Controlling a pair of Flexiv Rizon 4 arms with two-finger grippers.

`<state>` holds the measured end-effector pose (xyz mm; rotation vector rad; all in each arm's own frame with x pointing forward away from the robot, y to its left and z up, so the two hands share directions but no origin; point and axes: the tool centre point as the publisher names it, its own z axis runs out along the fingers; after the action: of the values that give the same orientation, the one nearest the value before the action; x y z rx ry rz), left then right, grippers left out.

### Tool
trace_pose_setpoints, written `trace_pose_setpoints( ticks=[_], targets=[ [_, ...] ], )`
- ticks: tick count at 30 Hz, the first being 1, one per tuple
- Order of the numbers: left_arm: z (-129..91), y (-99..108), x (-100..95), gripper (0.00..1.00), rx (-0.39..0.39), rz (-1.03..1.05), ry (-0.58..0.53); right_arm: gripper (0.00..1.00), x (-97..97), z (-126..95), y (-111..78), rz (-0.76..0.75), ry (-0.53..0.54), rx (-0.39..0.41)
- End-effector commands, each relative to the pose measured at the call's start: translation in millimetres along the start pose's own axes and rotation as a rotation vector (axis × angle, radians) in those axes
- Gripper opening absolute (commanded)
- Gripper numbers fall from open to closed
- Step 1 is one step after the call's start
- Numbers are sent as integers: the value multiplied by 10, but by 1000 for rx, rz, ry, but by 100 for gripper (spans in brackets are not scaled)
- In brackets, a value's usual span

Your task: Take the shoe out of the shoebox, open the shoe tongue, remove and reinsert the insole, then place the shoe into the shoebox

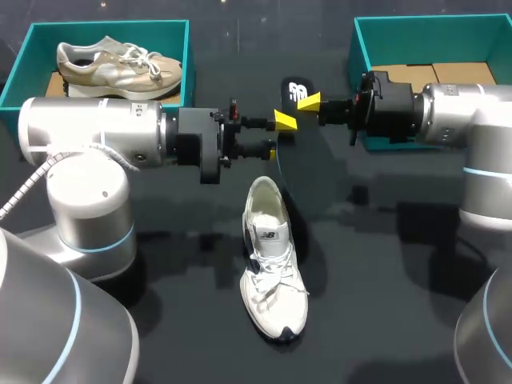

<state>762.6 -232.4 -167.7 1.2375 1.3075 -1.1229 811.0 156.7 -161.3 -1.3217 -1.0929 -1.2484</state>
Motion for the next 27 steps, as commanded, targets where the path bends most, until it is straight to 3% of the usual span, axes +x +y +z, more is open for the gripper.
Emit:
trace_pose_setpoints(
  ticks=[1, 9, 15, 16, 17, 25, 27],
  targets=[
    [77, 21, 11, 44, -4, 0, -1, 0, -29, 75, 23, 7, 1, 5],
    [111, 20, 16, 39, -7, 1, 5, 0, -51, 133, 43, 14, 10, 16],
    [137, 18, 31, 20, -13, 1, 16, 0, -50, 148, 48, 17, 11, 20],
    [138, 18, 31, 13, -13, 1, 17, 0, -49, 149, 48, 17, 11, 20],
    [140, 18, 33, 0, -14, 1, 17, 0, -49, 149, 47, 17, 10, 20],
    [123, 12, 44, 0, -18, 2, 21, 0, -54, 134, 36, 14, 20, 10],
    [86, 9, 37, 0, -19, 4, 22, 59, -45, 110, 24, 9, 26, 5]
  ],
)
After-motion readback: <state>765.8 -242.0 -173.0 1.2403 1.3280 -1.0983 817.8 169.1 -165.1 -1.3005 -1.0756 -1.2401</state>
